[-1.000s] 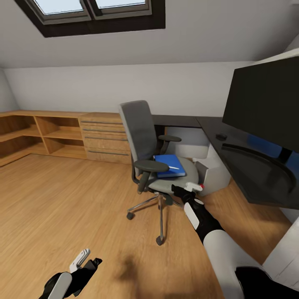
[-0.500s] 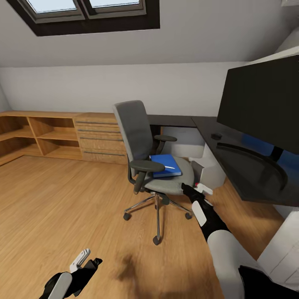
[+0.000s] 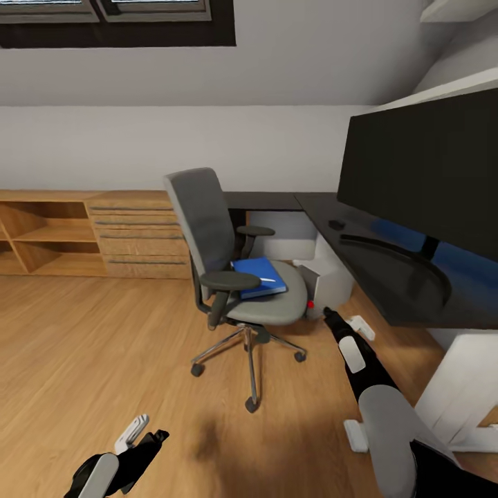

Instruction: In the bedroom, organize the workspace by keeping the computer under the desk, ensuring the monitor is on the desk, placing the keyboard on the desk next to the monitor, placing the mouse on the desk next to the keyboard, moving the folder from the swivel chair onto the desk next to the mouse, stacking the notebook on top of the folder with the pen on top of the notebook, and positioning the swivel chair next to the desk.

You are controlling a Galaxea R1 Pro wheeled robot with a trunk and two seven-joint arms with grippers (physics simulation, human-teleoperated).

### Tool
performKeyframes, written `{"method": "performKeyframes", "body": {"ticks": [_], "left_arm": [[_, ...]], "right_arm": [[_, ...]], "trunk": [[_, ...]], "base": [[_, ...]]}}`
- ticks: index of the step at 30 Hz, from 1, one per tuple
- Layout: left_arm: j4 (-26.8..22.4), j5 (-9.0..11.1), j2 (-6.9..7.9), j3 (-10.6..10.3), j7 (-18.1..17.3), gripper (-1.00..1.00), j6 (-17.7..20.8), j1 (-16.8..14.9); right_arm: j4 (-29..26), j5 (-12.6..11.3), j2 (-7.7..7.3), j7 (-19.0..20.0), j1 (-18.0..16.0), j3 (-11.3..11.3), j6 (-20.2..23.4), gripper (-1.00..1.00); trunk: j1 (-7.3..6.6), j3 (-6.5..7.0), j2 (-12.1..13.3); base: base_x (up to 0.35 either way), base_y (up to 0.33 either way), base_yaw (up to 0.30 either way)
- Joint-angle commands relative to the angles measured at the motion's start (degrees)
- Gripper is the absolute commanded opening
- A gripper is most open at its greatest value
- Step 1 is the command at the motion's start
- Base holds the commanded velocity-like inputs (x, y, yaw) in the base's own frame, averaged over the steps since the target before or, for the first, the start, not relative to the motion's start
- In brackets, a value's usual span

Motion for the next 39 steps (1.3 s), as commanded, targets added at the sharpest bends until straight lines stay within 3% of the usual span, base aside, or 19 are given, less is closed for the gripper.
{"method": "performKeyframes", "body": {"ticks": [1,12,14,15,24,27,31,39], "left_arm": [[-0.1,0.6,0.01,0.0,0.5,1.0,0.2,0.0],[-0.1,0.6,-0.01,0.0,0.5,1.0,0.2,0.0],[-0.1,0.6,-0.06,0.0,0.5,1.0,0.2,0.0],[-0.1,0.6,-0.08,0.0,0.5,1.0,0.2,0.0],[-0.1,0.6,-0.05,0.0,0.5,1.0,0.2,0.0],[-0.1,0.6,0.04,0.1,0.5,1.0,0.2,0.0],[-0.1,0.5,0.03,0.1,0.5,1.0,0.2,0.0],[-0.1,0.5,0.03,0.0,0.5,1.0,0.2,0.0]], "right_arm": [[-0.1,-0.5,0.06,-0.1,0.0,-0.2,0.3,1.0],[0.1,-1.2,-0.06,0.1,0.0,-0.3,0.5,1.0],[0.2,-1.9,-0.07,0.1,-0.1,-0.3,0.5,1.0],[0.2,-3.5,-0.18,0.0,-0.1,-0.3,0.8,1.0],[0.3,-5.3,-0.91,-0.3,-0.1,-0.4,0.9,1.0],[0.8,-8.5,-2.04,-0.3,-0.1,-0.8,1.0,1.0],[1.7,-11.0,-2.96,-0.4,-0.1,-0.9,1.2,1.0],[3.8,-13.0,-3.97,-0.3,-0.1,-1.1,1.2,1.0]], "trunk": [[0.0,-0.06,0.0],[0.0,-0.06,0.0],[0.0,-0.06,0.0],[0.0,-0.06,0.0],[0.0,-0.06,0.0],[0.0,-0.06,0.0],[0.0,-0.06,0.0],[0.0,-0.06,0.0]], "base": [[0.168,0.267,-0.217],[0.214,0.24,-0.068],[0.177,0.146,-0.015],[0.072,0.06,-0.089],[0.025,0.02,-0.056],[0.034,0.009,-0.007],[0.17,0.064,-0.002],[0.272,0.106,-0.001]]}}
